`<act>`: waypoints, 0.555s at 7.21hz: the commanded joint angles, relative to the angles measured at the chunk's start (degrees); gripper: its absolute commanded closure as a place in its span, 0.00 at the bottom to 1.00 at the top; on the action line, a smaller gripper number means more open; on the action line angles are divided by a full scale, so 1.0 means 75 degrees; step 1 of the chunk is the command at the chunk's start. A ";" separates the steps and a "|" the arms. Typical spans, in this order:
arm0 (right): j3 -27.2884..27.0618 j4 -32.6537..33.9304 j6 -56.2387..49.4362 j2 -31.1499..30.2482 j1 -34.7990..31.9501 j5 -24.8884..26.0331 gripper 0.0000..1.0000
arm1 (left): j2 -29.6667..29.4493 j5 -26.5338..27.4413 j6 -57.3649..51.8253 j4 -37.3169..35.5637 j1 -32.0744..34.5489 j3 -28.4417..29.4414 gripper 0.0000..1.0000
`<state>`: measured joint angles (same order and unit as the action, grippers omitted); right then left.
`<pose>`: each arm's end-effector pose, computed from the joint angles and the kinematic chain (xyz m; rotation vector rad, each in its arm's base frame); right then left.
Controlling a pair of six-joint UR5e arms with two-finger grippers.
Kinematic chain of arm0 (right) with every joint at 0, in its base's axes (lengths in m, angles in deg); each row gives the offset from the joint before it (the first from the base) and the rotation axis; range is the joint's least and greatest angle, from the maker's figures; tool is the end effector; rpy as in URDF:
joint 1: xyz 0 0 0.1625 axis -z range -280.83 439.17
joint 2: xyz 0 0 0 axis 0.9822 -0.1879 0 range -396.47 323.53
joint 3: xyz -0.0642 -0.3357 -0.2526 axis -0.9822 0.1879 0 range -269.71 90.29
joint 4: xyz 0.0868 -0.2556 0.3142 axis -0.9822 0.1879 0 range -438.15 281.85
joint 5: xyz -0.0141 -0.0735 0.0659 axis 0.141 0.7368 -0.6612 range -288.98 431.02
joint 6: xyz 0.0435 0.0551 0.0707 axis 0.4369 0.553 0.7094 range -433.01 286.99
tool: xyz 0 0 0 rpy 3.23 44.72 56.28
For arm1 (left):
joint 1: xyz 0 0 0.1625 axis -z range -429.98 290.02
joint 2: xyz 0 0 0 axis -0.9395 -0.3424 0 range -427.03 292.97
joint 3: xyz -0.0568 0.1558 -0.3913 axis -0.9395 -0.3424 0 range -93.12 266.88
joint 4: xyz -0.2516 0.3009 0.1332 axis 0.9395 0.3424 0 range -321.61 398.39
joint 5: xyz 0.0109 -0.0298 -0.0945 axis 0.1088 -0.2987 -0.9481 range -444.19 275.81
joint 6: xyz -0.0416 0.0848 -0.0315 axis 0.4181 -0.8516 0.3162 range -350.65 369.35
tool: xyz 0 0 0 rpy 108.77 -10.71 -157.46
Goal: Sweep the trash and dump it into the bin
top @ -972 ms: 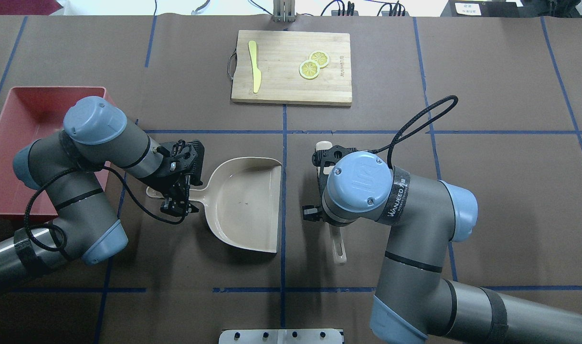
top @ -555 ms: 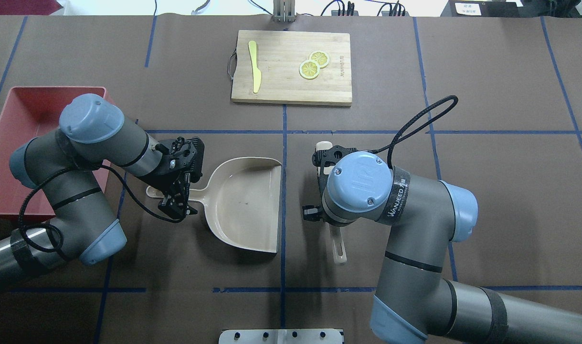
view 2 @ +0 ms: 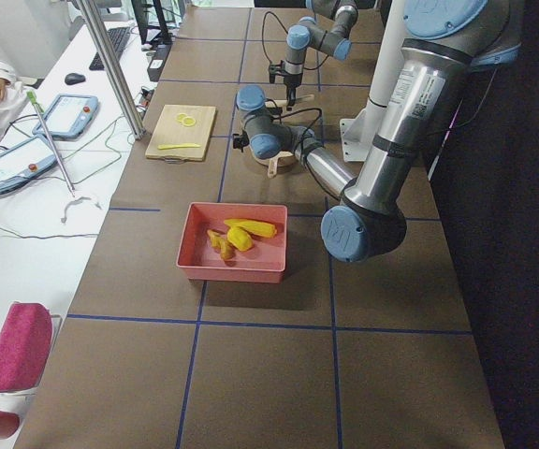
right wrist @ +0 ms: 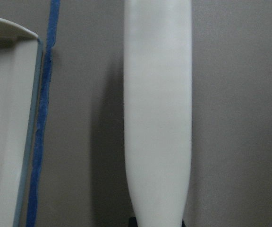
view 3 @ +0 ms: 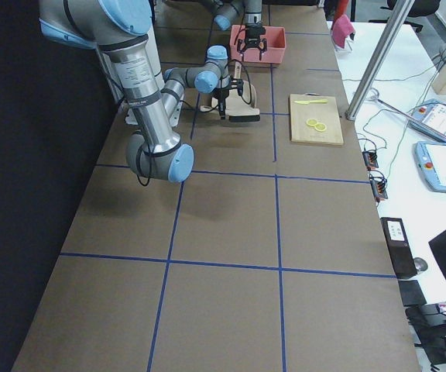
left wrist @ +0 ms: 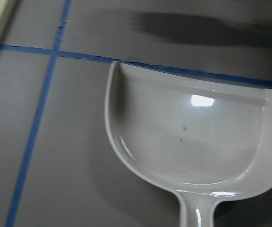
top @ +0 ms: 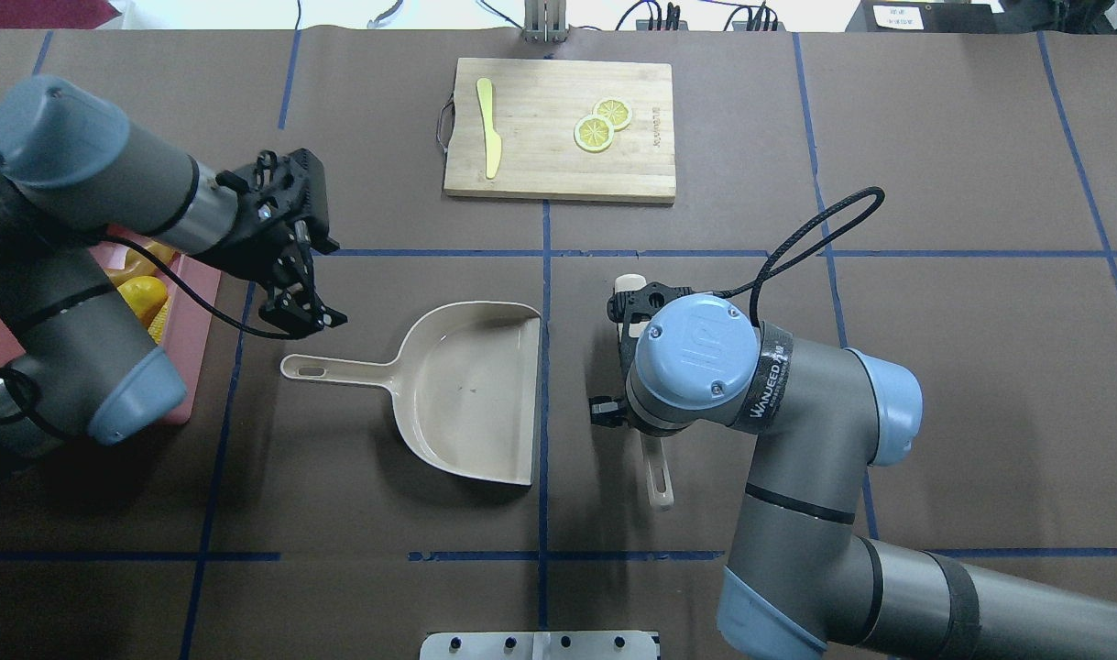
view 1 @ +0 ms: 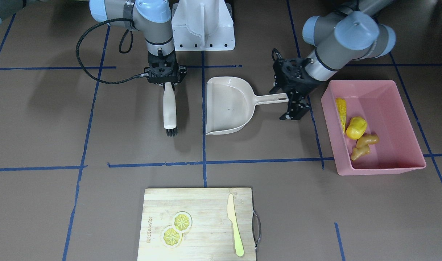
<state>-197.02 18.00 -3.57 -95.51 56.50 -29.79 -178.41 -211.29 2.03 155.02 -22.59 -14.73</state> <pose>-0.5272 -0.3444 0.2399 0.1025 -0.7475 -0.0344 0.3542 -0.4933 0.2989 0.8207 0.9117 1.1018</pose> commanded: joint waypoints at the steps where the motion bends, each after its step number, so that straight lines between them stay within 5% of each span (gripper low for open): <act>1: -0.0001 0.0000 0.0000 -0.0027 0.0000 0.0000 1.00 | 0.0341 0.0001 0.0261 -0.0452 0.1071 0.0025 0.00; 4: 0.0011 0.0000 -0.0093 -0.0039 0.0000 0.0000 1.00 | 0.0761 0.0222 0.0167 -0.1369 0.2361 0.0131 0.00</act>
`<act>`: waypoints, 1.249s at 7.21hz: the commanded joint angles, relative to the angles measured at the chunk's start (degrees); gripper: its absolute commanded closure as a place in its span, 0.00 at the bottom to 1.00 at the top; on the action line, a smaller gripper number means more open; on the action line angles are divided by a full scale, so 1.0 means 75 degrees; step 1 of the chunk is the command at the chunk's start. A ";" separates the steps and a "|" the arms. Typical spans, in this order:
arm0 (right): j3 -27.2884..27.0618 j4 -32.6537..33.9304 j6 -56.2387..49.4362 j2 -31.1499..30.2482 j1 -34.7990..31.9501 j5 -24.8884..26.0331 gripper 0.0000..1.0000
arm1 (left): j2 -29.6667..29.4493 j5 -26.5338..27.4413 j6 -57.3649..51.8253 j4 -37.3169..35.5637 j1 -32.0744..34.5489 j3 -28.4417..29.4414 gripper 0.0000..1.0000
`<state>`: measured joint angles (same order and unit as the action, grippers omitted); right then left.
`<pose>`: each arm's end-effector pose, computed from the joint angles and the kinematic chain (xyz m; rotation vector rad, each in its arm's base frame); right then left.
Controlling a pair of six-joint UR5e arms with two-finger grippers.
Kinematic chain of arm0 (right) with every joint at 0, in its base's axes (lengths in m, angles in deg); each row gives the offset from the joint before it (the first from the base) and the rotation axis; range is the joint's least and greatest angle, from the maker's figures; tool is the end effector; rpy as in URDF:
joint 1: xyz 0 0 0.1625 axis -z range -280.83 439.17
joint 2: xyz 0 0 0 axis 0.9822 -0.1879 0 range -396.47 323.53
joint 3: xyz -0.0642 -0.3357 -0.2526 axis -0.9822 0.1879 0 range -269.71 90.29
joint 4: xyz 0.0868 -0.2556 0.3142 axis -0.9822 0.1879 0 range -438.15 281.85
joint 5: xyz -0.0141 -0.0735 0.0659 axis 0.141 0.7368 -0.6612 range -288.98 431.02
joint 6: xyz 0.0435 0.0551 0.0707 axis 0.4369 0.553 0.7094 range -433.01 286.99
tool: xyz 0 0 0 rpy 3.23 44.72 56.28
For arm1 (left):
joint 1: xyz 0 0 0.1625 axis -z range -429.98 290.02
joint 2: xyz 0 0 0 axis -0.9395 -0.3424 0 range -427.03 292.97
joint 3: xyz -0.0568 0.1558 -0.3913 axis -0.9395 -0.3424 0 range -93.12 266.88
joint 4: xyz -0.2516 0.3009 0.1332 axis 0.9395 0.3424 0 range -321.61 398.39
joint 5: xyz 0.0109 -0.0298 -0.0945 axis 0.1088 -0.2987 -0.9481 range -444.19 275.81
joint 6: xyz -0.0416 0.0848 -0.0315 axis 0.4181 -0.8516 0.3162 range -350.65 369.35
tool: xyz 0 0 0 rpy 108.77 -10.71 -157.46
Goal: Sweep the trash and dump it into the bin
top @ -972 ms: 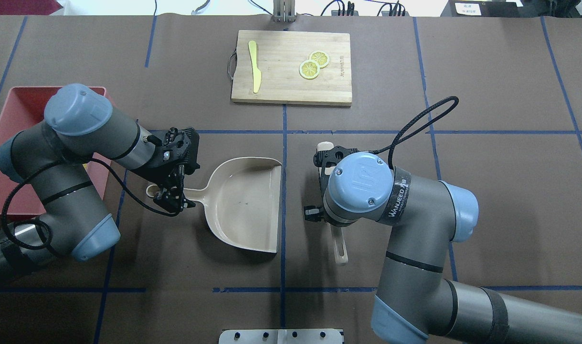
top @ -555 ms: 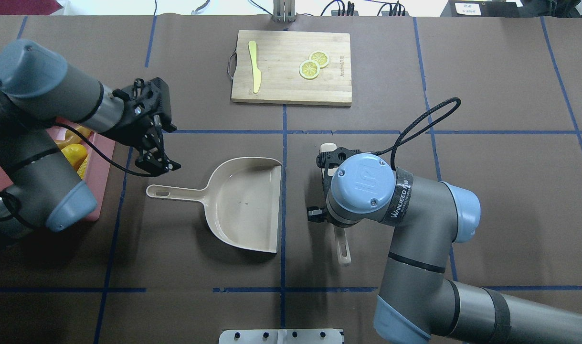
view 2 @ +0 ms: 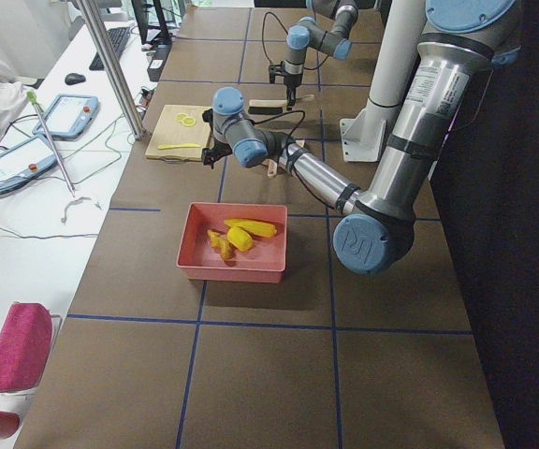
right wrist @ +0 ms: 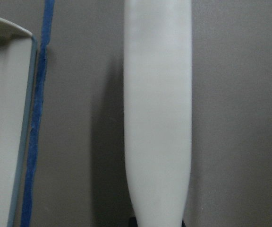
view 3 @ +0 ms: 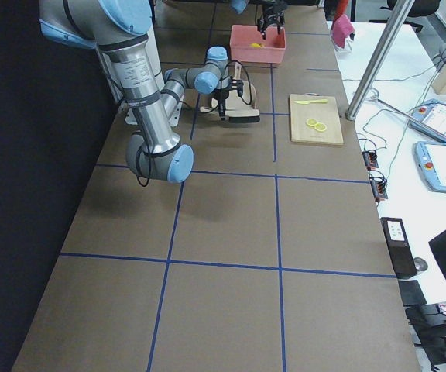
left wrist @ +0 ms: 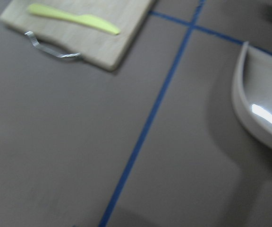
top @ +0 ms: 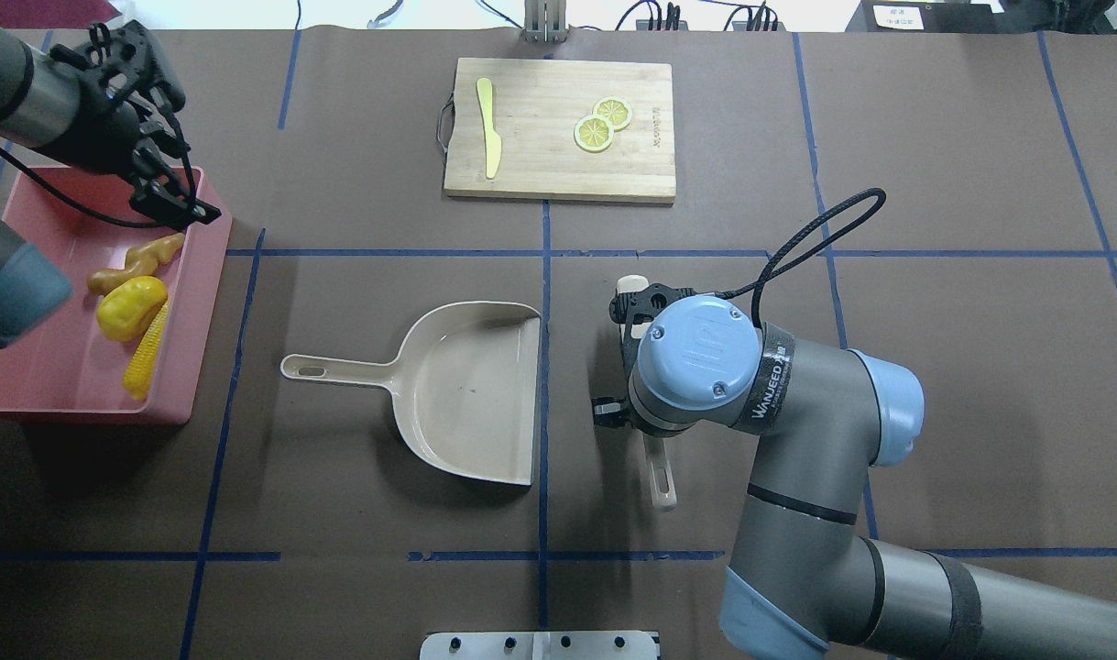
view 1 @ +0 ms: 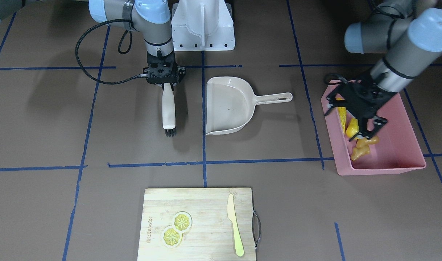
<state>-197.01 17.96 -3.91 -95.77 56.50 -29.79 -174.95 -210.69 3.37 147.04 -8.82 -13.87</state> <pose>-0.5270 -0.3442 0.2427 0.1031 -0.7436 -0.0396 0.2251 -0.5625 0.3597 0.6812 0.7673 0.8178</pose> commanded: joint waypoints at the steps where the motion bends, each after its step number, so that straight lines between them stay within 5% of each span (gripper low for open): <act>1: 0.0022 -0.0007 -0.0072 -0.0003 0.0000 0.0000 1.00 | 0.0988 0.0109 0.0117 -0.0469 0.0889 0.0051 0.00; 3: 0.0033 -0.0007 -0.0072 -0.0003 0.0000 0.0012 1.00 | 0.1906 0.0050 0.0738 -0.0727 0.1815 0.0494 0.00; 5: 0.0022 -0.0007 -0.0060 0.0009 -0.0023 0.0012 1.00 | 0.1887 -0.0963 0.0705 -0.3000 0.2937 0.0683 0.00; 9: -0.0002 -0.0007 -0.0153 0.0032 -0.0269 -0.0070 1.00 | 0.2692 -0.1331 -0.0433 -0.3284 0.3762 0.0660 0.00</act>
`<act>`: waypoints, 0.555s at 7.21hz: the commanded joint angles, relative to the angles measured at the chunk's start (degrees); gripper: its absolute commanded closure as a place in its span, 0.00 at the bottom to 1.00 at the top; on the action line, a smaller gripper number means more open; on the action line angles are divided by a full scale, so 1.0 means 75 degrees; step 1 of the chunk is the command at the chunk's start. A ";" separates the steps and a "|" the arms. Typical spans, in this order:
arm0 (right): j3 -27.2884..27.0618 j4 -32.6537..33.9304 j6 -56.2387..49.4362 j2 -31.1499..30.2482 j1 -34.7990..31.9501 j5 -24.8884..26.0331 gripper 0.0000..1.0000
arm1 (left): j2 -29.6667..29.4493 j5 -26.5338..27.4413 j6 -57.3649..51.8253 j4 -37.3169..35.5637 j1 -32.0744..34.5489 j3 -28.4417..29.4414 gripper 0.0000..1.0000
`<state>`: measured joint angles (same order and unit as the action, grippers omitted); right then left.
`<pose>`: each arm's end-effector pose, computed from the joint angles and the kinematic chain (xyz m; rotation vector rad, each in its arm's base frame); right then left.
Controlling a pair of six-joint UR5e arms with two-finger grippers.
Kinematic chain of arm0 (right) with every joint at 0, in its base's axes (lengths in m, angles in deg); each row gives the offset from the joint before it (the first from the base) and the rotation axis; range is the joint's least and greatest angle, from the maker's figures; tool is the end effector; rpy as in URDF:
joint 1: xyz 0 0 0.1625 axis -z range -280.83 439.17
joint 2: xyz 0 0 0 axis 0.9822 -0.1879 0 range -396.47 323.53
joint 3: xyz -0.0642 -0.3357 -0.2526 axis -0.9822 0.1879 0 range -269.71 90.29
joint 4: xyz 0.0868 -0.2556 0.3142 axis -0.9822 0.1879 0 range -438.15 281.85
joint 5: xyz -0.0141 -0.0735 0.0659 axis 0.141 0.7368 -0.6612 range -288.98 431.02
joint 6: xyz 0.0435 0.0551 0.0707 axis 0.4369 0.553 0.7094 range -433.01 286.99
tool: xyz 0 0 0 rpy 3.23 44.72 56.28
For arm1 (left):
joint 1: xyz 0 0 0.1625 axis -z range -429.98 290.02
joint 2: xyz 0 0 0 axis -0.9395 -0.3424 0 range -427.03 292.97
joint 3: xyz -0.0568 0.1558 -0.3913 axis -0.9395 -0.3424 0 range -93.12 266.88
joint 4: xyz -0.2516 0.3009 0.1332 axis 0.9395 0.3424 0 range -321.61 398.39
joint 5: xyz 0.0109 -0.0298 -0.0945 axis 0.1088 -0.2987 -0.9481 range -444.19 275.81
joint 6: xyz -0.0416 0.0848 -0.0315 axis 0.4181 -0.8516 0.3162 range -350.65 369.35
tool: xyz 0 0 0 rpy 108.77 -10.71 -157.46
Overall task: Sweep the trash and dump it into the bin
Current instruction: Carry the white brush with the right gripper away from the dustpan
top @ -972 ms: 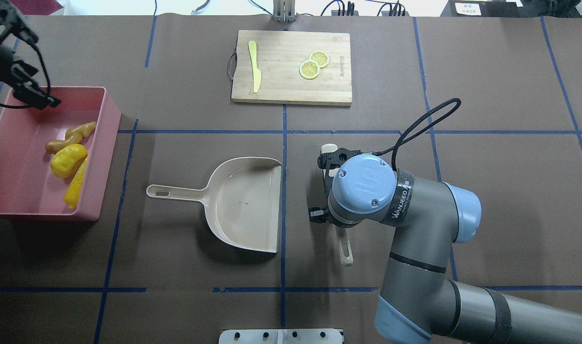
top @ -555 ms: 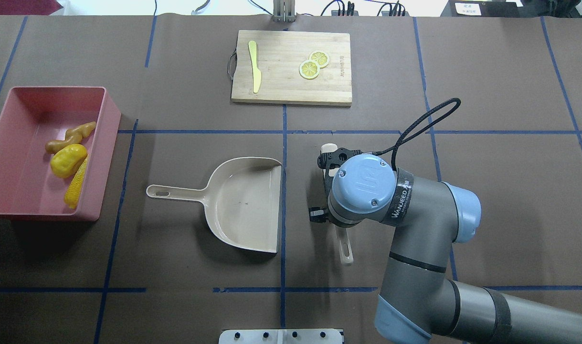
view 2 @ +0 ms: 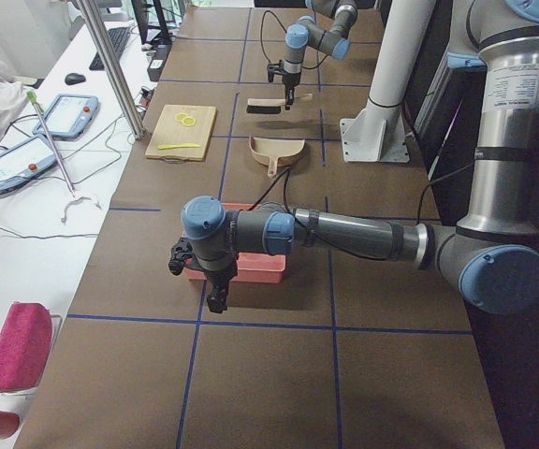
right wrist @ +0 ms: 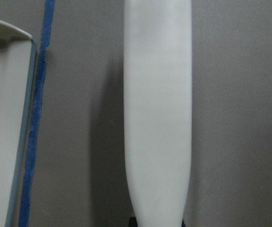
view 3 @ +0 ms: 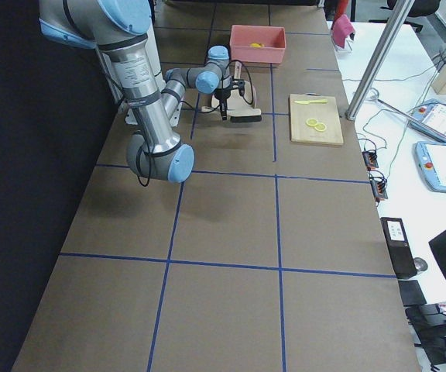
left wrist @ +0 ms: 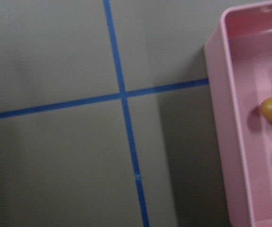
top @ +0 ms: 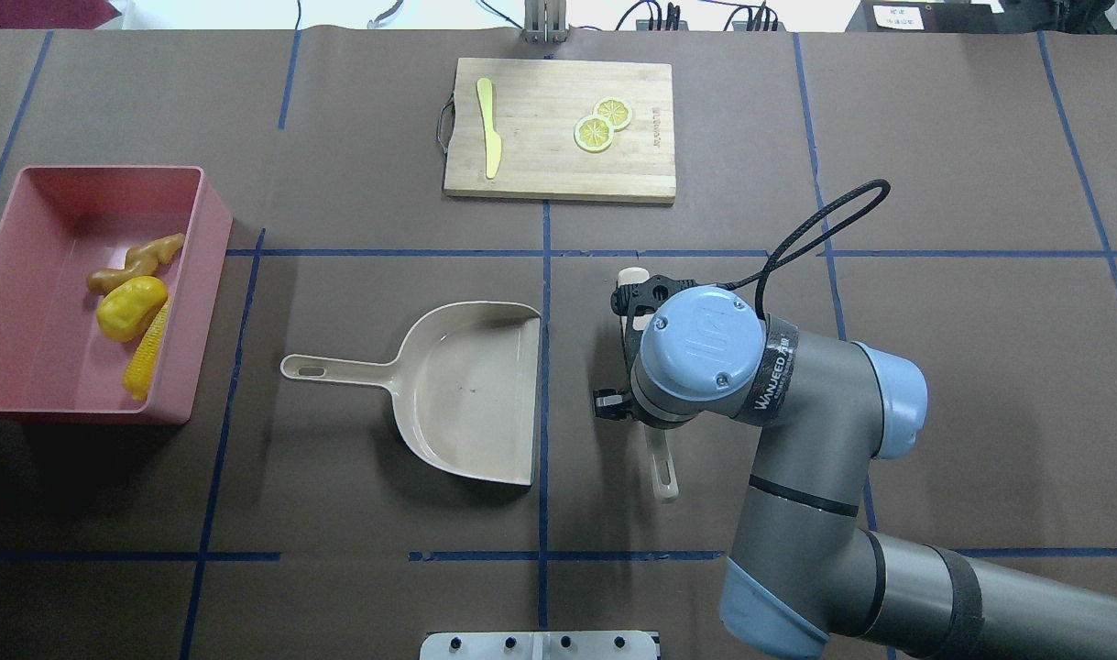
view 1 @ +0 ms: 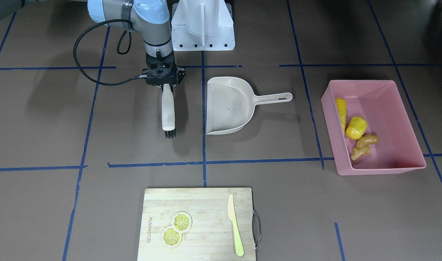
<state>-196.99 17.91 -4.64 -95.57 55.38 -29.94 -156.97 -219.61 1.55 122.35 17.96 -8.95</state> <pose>-0.5206 -0.3544 0.2405 0.1144 -0.7463 -0.0345 -0.0448 -0.4910 0.6184 0.0352 0.7929 0.1612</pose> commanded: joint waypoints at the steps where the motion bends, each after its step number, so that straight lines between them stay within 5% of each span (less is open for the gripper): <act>1: -0.0016 0.0011 -0.0393 0.0005 -0.0423 -0.0225 1.00 | 0.0274 -0.0097 -0.0179 0.0008 0.0275 -0.0065 0.00; 4: -0.0472 0.0023 -0.1773 -0.1044 -0.1757 -0.1267 1.00 | 0.0379 0.0437 -0.0238 0.0591 0.0288 -0.0183 0.00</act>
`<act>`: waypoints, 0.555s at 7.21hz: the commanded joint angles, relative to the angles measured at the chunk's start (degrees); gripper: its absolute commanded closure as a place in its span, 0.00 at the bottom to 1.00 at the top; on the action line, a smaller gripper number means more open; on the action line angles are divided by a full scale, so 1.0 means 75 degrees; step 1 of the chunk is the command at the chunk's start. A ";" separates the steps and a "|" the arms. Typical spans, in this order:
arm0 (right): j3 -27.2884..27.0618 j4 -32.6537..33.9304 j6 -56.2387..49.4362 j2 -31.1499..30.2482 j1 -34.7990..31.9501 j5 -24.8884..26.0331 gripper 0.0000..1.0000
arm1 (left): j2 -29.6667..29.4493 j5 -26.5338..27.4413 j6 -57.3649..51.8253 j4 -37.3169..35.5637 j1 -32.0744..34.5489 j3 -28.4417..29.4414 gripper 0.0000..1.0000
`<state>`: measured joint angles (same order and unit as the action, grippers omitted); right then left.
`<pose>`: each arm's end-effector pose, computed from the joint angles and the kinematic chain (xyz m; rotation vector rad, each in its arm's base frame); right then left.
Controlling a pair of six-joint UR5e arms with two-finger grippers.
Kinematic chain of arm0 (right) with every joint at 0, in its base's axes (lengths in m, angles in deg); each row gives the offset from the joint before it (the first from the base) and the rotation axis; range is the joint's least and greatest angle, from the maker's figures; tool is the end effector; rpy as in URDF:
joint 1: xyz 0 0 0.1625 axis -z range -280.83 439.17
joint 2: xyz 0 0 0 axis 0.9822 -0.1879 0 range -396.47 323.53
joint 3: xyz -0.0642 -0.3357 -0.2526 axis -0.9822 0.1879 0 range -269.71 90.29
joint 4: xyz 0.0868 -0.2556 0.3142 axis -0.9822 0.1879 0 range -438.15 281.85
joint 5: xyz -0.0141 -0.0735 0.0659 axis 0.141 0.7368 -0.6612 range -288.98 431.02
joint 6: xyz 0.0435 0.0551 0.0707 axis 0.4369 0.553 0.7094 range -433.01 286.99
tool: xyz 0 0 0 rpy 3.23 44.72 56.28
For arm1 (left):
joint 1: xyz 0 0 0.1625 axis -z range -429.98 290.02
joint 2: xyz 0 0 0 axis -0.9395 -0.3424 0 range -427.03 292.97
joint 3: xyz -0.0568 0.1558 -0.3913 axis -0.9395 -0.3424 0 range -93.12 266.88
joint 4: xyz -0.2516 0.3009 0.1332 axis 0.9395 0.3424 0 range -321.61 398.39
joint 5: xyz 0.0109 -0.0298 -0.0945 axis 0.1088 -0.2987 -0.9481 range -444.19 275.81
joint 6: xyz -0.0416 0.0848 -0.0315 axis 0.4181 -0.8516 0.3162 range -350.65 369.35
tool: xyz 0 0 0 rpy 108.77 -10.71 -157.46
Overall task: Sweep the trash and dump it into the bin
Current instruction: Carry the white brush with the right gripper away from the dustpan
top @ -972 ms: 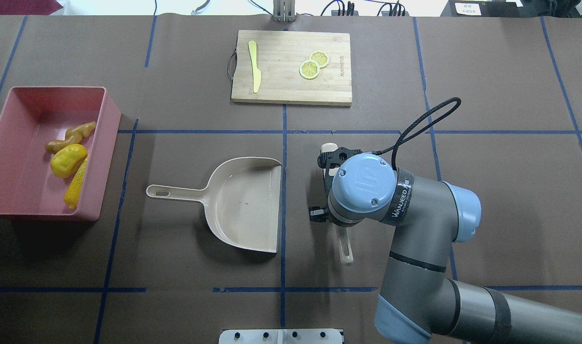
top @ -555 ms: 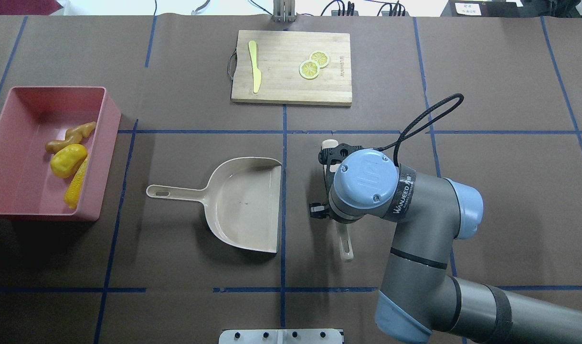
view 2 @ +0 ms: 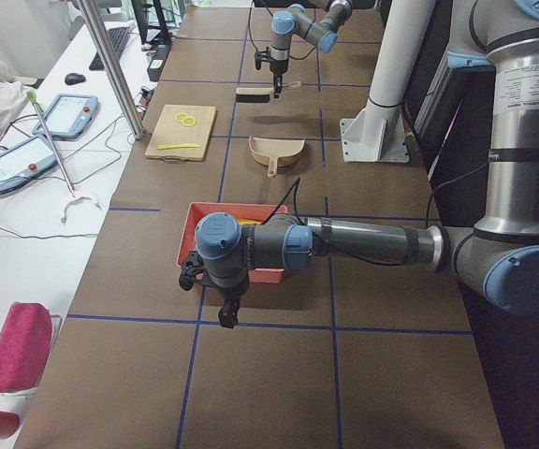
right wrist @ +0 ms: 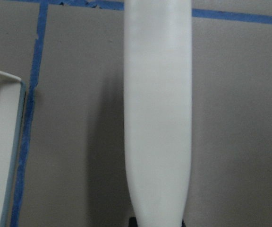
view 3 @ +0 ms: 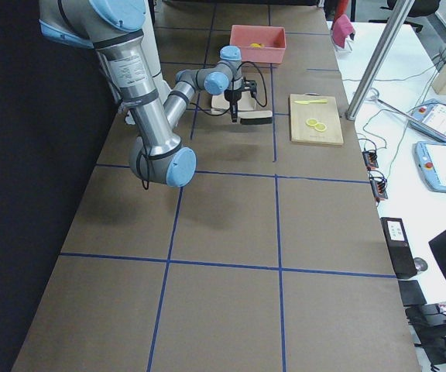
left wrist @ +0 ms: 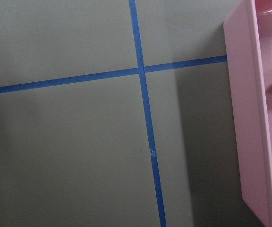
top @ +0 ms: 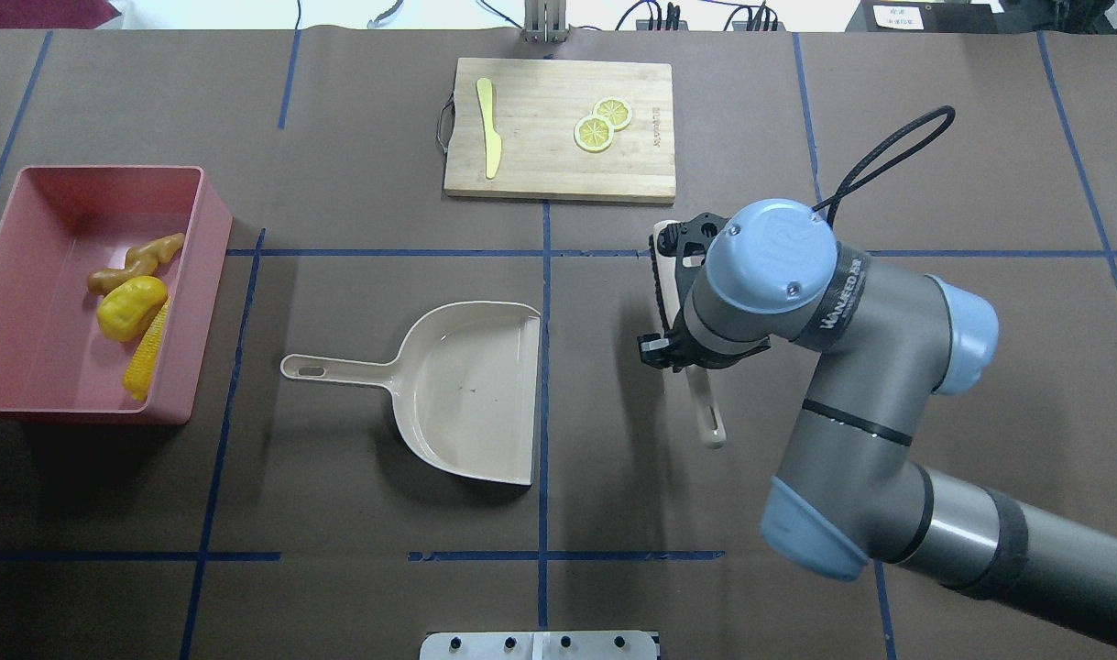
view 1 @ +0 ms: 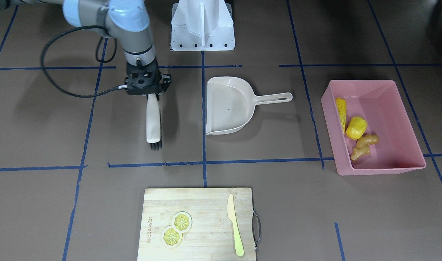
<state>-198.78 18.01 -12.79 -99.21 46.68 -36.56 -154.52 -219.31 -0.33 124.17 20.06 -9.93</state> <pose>-0.4531 -0.4108 0.2648 0.1077 -0.7471 -0.0626 -0.0631 -0.4722 0.6278 0.0681 0.7855 0.1601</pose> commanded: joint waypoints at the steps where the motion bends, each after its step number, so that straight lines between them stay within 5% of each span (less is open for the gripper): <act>1: -0.0259 0.0010 -0.1296 -0.0924 -0.1089 -0.0676 1.00 | 0.0133 0.0727 0.0037 0.0317 0.0008 -0.0018 0.00; 4: -0.1039 -0.0002 -0.2530 -0.2513 -0.2332 -0.1240 1.00 | 0.0181 0.0239 0.0049 0.0293 0.0019 -0.0157 0.00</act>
<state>-203.09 18.03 -28.86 -112.05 32.68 -44.36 -153.30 -216.71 0.02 126.30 20.14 -10.76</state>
